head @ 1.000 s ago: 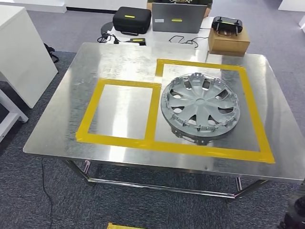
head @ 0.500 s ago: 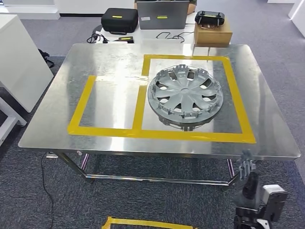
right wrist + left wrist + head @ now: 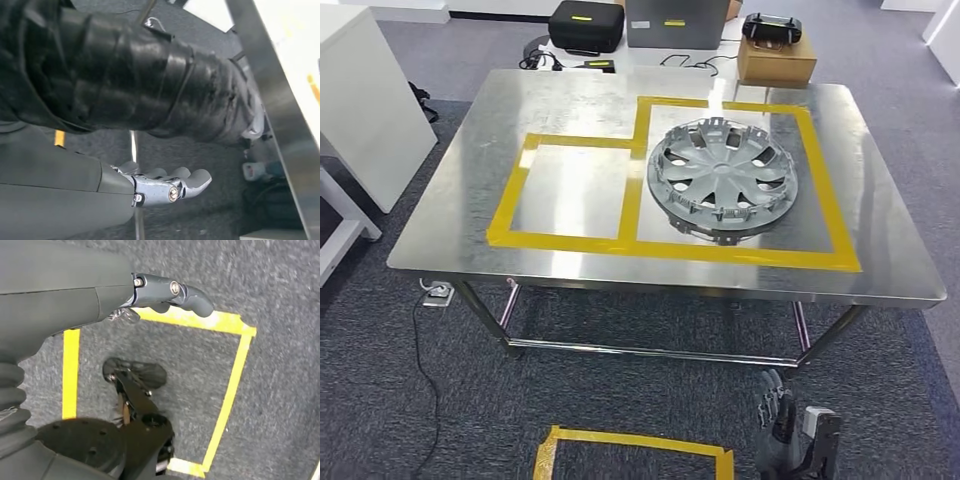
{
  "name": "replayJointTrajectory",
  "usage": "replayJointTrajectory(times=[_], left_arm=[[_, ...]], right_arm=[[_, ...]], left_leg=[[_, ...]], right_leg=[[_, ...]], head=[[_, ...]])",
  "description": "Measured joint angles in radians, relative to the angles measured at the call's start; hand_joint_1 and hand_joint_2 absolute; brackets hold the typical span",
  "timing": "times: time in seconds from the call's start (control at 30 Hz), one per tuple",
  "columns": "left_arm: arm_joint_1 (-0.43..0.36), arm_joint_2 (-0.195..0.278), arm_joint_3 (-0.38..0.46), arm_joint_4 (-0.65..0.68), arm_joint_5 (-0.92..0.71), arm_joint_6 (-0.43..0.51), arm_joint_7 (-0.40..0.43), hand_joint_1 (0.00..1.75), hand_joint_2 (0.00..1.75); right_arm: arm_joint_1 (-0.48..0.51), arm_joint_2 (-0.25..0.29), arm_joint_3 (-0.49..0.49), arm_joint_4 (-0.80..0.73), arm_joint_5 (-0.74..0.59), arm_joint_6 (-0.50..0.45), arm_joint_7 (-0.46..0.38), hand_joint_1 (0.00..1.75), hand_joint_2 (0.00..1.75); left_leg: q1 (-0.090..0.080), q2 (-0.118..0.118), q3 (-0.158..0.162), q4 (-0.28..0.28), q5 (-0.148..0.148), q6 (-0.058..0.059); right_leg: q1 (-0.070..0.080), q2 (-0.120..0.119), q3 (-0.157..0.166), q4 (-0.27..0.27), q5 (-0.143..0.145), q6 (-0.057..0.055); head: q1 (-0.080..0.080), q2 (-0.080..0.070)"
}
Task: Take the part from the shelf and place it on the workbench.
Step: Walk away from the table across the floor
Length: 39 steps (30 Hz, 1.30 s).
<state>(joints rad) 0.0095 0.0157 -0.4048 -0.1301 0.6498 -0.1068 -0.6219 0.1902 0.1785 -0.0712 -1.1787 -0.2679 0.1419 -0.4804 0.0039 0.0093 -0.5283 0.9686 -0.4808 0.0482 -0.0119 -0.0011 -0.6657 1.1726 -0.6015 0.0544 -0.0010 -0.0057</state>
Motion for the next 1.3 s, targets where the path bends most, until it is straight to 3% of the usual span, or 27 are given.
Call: replayJointTrajectory(times=[0.03,0.07,0.1,0.17,0.23,0.3,0.37,0.4,0.47,0.53,0.57,0.6,0.67,0.73,0.8,0.87,0.93,1.03,1.07,1.1,1.13,1.2,1.27,1.3], left_arm=[[0.000,0.000,-0.002,0.000,0.003,0.000,0.000,0.00,1.75],[0.000,0.001,-0.004,0.000,0.006,0.000,0.000,0.00,1.75],[0.000,0.001,-0.008,0.000,0.010,0.000,-0.001,0.00,1.75],[0.000,0.000,-0.017,0.001,0.019,-0.001,-0.001,0.00,1.75],[-0.001,-0.002,-0.026,0.001,0.029,-0.002,-0.003,0.00,1.75],[-0.001,-0.003,-0.037,0.001,0.040,-0.002,-0.005,0.00,1.75],[0.000,-0.001,-0.046,0.003,0.050,-0.002,-0.006,0.00,1.75],[0.002,-0.001,-0.049,0.004,0.054,-0.002,-0.006,0.00,1.75],[0.005,-0.001,-0.055,0.006,0.061,-0.002,-0.006,0.00,1.75],[0.005,-0.001,-0.063,0.007,0.067,-0.002,-0.006,0.00,1.75],[0.004,-0.001,-0.066,0.007,0.070,-0.002,-0.006,0.00,1.75],[0.003,-0.001,-0.069,0.007,0.073,-0.002,-0.006,0.00,1.75],[0.002,-0.001,-0.073,0.007,0.079,-0.001,-0.006,0.00,1.75],[0.001,-0.001,-0.077,0.008,0.088,0.000,-0.007,0.00,1.75],[-0.001,-0.001,-0.085,0.009,0.098,0.002,-0.008,0.00,1.75],[-0.002,-0.003,-0.096,0.010,0.108,0.004,-0.009,0.00,1.75],[-0.005,-0.006,-0.105,0.012,0.116,0.008,-0.010,0.00,1.75],[-0.009,-0.008,-0.118,0.012,0.127,0.013,-0.009,0.00,1.75],[-0.009,-0.009,-0.122,0.013,0.128,0.014,-0.008,0.00,1.75],[-0.009,-0.009,-0.124,0.013,0.130,0.014,-0.008,0.00,1.75],[-0.009,-0.009,-0.127,0.014,0.132,0.014,-0.007,0.00,1.75],[-0.010,-0.011,-0.136,0.014,0.138,0.012,-0.005,0.00,1.75],[-0.010,-0.013,-0.143,0.015,0.144,0.012,-0.004,0.00,1.75],[-0.010,-0.013,-0.145,0.015,0.147,0.013,-0.004,0.00,1.75]], right_arm=[[0.000,0.000,-0.002,0.003,0.014,-0.008,-0.001,0.00,0.00],[0.001,0.000,-0.005,0.005,0.035,-0.022,-0.003,0.00,0.44],[0.000,0.000,-0.011,0.008,0.062,-0.040,-0.003,0.00,0.87],[-0.005,0.000,-0.033,0.023,0.106,-0.059,-0.001,0.00,1.75],[-0.022,-0.003,-0.073,0.058,0.121,-0.037,-0.007,0.00,1.75],[-0.045,-0.008,-0.128,0.120,0.141,0.002,-0.034,0.00,1.75],[-0.058,-0.012,-0.185,0.186,0.161,0.040,-0.056,0.00,1.75],[-0.062,-0.014,-0.212,0.213,0.164,0.058,-0.063,0.00,1.75],[-0.068,-0.016,-0.255,0.255,0.170,0.085,-0.078,0.00,1.75],[-0.075,-0.016,-0.284,0.285,0.191,0.096,-0.102,0.00,1.75],[-0.080,-0.015,-0.299,0.301,0.206,0.097,-0.114,0.00,1.75],[-0.086,-0.014,-0.314,0.315,0.221,0.097,-0.122,0.00,1.75],[-0.094,-0.010,-0.344,0.337,0.250,0.096,-0.134,0.00,1.75],[-0.101,-0.001,-0.367,0.343,0.284,0.094,-0.159,0.00,1.75],[-0.110,0.018,-0.385,0.342,0.323,0.079,-0.193,0.00,0.87],[-0.116,0.044,-0.394,0.330,0.358,0.052,-0.213,0.00,0.00],[-0.117,0.066,-0.394,0.313,0.378,0.030,-0.218,0.00,0.00],[-0.116,0.087,-0.373,0.287,0.383,0.020,-0.219,0.00,0.00],[-0.114,0.091,-0.363,0.278,0.381,0.020,-0.219,0.00,0.00],[-0.110,0.094,-0.352,0.268,0.378,0.021,-0.219,0.00,0.00],[-0.106,0.096,-0.341,0.258,0.373,0.020,-0.219,0.00,0.00],[-0.098,0.100,-0.315,0.233,0.361,0.013,-0.219,0.00,0.00],[-0.095,0.101,-0.287,0.213,0.349,-0.002,-0.219,0.00,0.00],[-0.093,0.101,-0.272,0.206,0.344,-0.011,-0.219,0.00,0.00]], left_leg=[[-0.001,0.002,-0.015,0.001,0.011,0.001],[-0.003,0.004,-0.031,0.003,0.023,0.001],[-0.004,0.005,-0.046,0.005,0.033,0.000],[-0.006,0.007,-0.073,0.010,0.052,-0.004],[-0.010,0.008,-0.091,0.018,0.070,-0.012],[-0.011,0.009,-0.101,0.021,0.089,-0.021],[-0.008,0.008,-0.106,0.019,0.102,-0.031],[-0.008,0.005,-0.111,0.029,0.085,-0.037],[-0.004,0.000,-0.134,0.108,-0.004,-0.049],[0.000,-0.001,-0.159,0.237,-0.095,-0.057],[0.002,-0.001,-0.161,0.284,-0.110,-0.060],[0.003,-0.001,-0.149,0.300,-0.104,-0.061],[0.005,-0.002,-0.077,0.222,-0.057,-0.059],[0.004,-0.007,0.004,0.097,-0.044,-0.051],[0.000,-0.011,0.029,0.043,-0.054,-0.042],[0.001,-0.008,0.020,0.033,-0.042,-0.029],[0.004,-0.003,0.005,0.024,-0.021,-0.015],[0.003,0.002,-0.030,0.022,0.010,-0.003],[0.002,0.003,-0.043,0.024,0.020,-0.003],[0.001,0.004,-0.056,0.025,0.030,-0.004],[0.001,0.005,-0.070,0.028,0.040,-0.005],[0.000,0.004,-0.095,0.034,0.058,-0.011],[-0.001,0.005,-0.110,0.039,0.077,-0.021],[-0.001,0.005,-0.113,0.038,0.086,-0.027]], right_leg=[[0.000,0.000,-0.008,0.061,-0.030,0.001],[0.000,0.000,-0.004,0.100,-0.035,0.002],[0.000,0.000,0.016,0.106,-0.017,0.000],[0.002,-0.001,0.102,0.017,0.040,-0.007],[0.006,-0.003,0.217,-0.143,0.049,-0.018],[0.011,-0.003,0.270,-0.236,0.032,-0.025],[0.011,-0.006,0.260,-0.246,0.041,-0.033],[0.009,-0.008,0.251,-0.247,0.051,-0.040],[0.005,-0.012,0.229,-0.244,0.072,-0.054],[0.006,-0.011,0.199,-0.229,0.089,-0.060],[0.006,-0.011,0.182,-0.219,0.097,-0.059],[0.006,-0.011,0.163,-0.207,0.102,-0.058],[0.005,-0.011,0.126,-0.182,0.110,-0.053],[0.007,-0.010,0.098,-0.163,0.116,-0.045],[0.008,-0.009,0.083,-0.155,0.129,-0.034],[0.008,-0.007,0.074,-0.155,0.139,-0.023],[0.008,-0.003,0.055,-0.128,0.102,-0.013],[0.006,-0.001,0.007,0.035,-0.027,-0.004],[0.006,-0.001,0.002,0.087,-0.048,-0.002],[0.006,-0.001,0.011,0.108,-0.044,-0.001],[0.006,-0.001,0.037,0.093,-0.022,-0.002],[0.006,-0.001,0.136,-0.033,0.029,-0.009],[0.010,0.000,0.226,-0.171,0.037,-0.019],[0.012,0.000,0.243,-0.205,0.031,-0.024]], head=[[0.002,0.000],[0.003,0.000],[0.004,0.000],[0.004,0.000],[0.004,0.000],[0.005,0.000],[0.005,0.000],[0.004,0.000],[-0.001,0.000],[-0.008,0.000],[-0.009,0.000],[-0.009,0.000],[-0.009,0.000],[-0.009,0.000],[-0.009,0.000],[-0.009,0.000],[-0.004,0.000],[0.007,0.000],[0.009,0.000],[0.009,0.000],[0.009,0.000],[0.010,0.000],[0.009,0.000],[0.009,0.000]])
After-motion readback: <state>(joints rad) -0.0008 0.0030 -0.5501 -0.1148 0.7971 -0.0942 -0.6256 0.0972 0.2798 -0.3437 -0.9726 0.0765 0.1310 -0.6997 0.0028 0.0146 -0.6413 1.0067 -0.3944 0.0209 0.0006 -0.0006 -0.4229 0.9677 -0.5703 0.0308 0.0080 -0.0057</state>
